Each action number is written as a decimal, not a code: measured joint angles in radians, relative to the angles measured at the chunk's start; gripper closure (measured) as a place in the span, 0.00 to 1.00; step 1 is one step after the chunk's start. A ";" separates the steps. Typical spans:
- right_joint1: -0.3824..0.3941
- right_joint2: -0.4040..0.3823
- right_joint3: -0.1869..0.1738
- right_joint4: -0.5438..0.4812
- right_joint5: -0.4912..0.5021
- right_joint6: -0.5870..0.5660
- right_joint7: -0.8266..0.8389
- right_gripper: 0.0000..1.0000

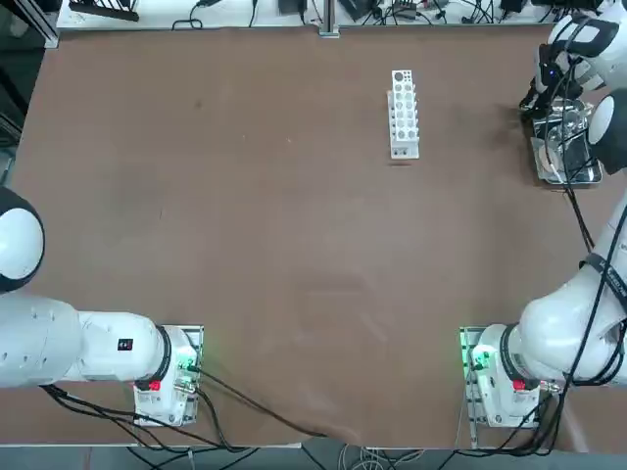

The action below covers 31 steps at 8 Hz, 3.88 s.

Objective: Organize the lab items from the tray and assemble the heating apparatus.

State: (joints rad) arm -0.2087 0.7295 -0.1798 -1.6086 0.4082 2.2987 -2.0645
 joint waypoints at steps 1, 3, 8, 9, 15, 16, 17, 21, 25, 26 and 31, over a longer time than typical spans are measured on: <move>0.000 0.002 0.000 0.006 0.005 0.000 -0.001 0.70; 0.000 0.005 0.002 0.027 0.007 0.000 -0.002 0.78; 0.003 0.004 0.019 0.146 0.013 -0.100 0.001 0.78; 0.006 -0.001 0.021 0.200 0.019 -0.171 0.032 0.78; 0.018 -0.075 0.138 0.340 0.298 -0.445 0.272 0.78; 0.017 -0.074 0.139 0.339 0.434 -0.498 0.243 0.78; 0.017 -0.071 0.143 0.338 0.546 -0.532 0.209 0.78; 0.030 -0.024 0.250 0.300 0.843 -0.603 0.091 0.78; 0.056 0.006 0.285 0.271 1.010 -0.687 0.006 0.78; 0.071 0.027 0.289 0.264 1.065 -0.696 -0.049 0.78; 0.138 0.107 0.293 0.246 1.218 -0.701 -0.181 0.78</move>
State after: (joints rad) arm -0.0704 0.8367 0.1131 -1.3629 1.6266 1.5977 -2.2453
